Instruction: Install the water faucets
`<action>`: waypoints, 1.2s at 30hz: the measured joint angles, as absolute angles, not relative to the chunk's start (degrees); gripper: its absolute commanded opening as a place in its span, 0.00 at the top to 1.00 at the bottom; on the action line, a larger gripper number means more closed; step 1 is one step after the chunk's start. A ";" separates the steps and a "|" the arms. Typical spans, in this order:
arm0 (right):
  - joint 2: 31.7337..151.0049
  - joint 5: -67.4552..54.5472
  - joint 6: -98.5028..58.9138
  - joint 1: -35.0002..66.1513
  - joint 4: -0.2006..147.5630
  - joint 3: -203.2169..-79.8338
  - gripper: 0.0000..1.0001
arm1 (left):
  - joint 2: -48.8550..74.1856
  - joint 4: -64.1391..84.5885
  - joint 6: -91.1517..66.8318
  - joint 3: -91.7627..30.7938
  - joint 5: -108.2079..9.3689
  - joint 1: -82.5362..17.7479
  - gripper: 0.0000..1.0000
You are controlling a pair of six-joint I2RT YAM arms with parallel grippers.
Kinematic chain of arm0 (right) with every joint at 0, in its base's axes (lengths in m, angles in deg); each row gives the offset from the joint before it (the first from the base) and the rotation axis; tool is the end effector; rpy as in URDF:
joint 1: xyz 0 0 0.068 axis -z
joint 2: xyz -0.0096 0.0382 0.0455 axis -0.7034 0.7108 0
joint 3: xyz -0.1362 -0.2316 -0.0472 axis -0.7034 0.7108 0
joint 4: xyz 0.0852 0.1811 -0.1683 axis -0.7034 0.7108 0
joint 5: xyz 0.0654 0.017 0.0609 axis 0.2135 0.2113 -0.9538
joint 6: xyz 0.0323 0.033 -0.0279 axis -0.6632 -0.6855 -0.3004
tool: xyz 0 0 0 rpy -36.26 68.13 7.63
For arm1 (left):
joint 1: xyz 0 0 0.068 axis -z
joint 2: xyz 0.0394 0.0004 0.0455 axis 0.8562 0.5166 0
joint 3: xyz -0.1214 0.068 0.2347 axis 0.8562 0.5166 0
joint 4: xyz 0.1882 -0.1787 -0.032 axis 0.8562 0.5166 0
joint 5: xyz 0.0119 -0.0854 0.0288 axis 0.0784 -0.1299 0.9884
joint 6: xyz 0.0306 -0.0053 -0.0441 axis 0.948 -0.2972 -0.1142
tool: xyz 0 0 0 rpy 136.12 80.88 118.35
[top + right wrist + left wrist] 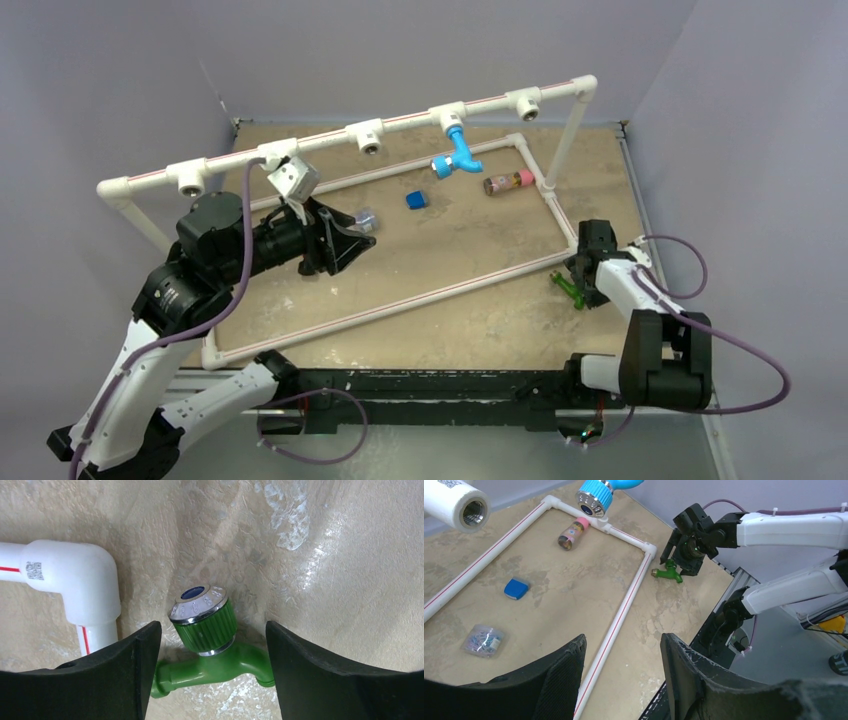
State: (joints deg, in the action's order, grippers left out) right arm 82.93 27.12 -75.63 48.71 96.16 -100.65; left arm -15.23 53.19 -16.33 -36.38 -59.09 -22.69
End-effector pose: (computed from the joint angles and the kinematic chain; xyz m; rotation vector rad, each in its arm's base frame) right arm 0.2214 -0.0312 0.1696 1.4863 1.9910 -0.1832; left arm 0.0971 -0.0846 0.4651 0.5593 1.7494 -0.9239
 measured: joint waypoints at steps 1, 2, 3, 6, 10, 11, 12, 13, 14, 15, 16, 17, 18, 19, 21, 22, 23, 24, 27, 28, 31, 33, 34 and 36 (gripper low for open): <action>83.39 27.21 -75.79 48.80 95.98 -100.68 0.25 | -15.34 53.21 -16.11 -36.38 -58.87 -22.47 0.45; 83.85 27.23 -75.92 48.87 95.85 -100.68 0.26 | -15.43 53.21 -15.98 -36.38 -58.76 -22.32 0.45; 84.22 27.23 -75.98 48.87 95.72 -100.68 0.27 | -15.50 53.21 -15.93 -36.38 -58.63 -22.16 0.45; 84.94 27.36 -75.96 48.87 95.30 -100.76 0.41 | -15.78 53.21 -15.85 -36.38 -58.41 -21.88 0.45; 86.32 27.40 -75.81 48.89 94.71 -101.53 0.61 | -15.93 53.23 -15.83 -36.38 -58.31 -21.57 0.45; 86.62 27.38 -75.98 48.89 94.45 -101.64 0.63 | -15.91 53.23 -15.83 -36.38 -58.31 -21.57 0.45; 86.67 27.36 -76.00 48.89 94.28 -101.66 0.69 | -15.89 53.23 -15.83 -36.38 -58.31 -21.57 0.45; 86.67 27.23 -75.98 48.91 94.12 -101.66 0.79 | -15.89 53.23 -15.83 -36.38 -58.31 -21.57 0.45; 86.67 27.12 -76.09 48.91 93.88 -101.66 0.89 | -15.89 53.26 -15.83 -36.38 -58.31 -21.55 0.45; 86.67 27.05 -76.03 48.91 93.73 -101.66 1.00 | -15.89 53.26 -15.83 -36.38 -58.31 -21.55 0.45; 86.65 26.97 -76.00 48.89 93.66 -101.66 1.00 | -15.89 53.26 -15.83 -36.38 -58.28 -21.49 0.45; 86.54 26.84 -75.98 48.89 93.69 -101.66 1.00 | -15.89 53.26 -15.83 -36.38 -58.31 -21.44 0.45; 86.34 26.62 -75.96 48.89 93.73 -101.66 1.00 | -15.89 53.26 -15.83 -36.38 -58.28 -21.38 0.45; 85.88 26.40 -75.92 48.89 93.77 -101.66 1.00 | -15.87 53.28 -15.80 -36.38 -58.31 -21.35 0.45; 84.46 25.92 -75.52 48.89 93.99 -101.66 1.00 | -15.89 53.28 -15.80 -36.36 -58.28 -21.31 0.45; 83.52 25.85 -75.24 48.89 94.23 -101.66 1.00 | -15.89 53.26 -15.80 -36.33 -58.28 -21.31 0.45; 82.51 25.85 -74.78 48.89 94.36 -101.66 1.00 | -15.89 53.28 -15.80 -36.29 -58.28 -21.31 0.45; 81.42 25.79 -74.34 48.89 94.52 -101.66 1.00 | -15.89 53.32 -15.80 -36.29 -58.28 -21.31 0.45; 77.55 24.48 -72.40 48.89 94.98 -101.66 1.00 | -15.89 53.32 -15.78 -36.29 -58.26 -21.31 0.45; 76.26 23.78 -71.76 48.89 95.00 -101.66 1.00 | -15.89 53.32 -15.76 -36.29 -58.24 -21.31 0.45; 70.71 20.21 -68.94 48.87 94.71 -101.66 1.00 | -15.87 53.34 -15.78 -36.29 -58.22 -21.31 0.45; 67.46 17.74 -66.69 48.69 94.43 -101.79 1.00 | -15.85 53.34 -15.76 -36.29 -58.22 -21.31 0.45; 66.45 17.00 -65.73 48.43 94.41 -101.99 1.00 | -15.82 53.32 -15.76 -36.29 -58.22 -21.31 0.45; 64.44 14.97 -63.37 47.47 94.39 -102.97 1.00 | -15.72 53.34 -15.78 -36.29 -58.15 -21.31 0.45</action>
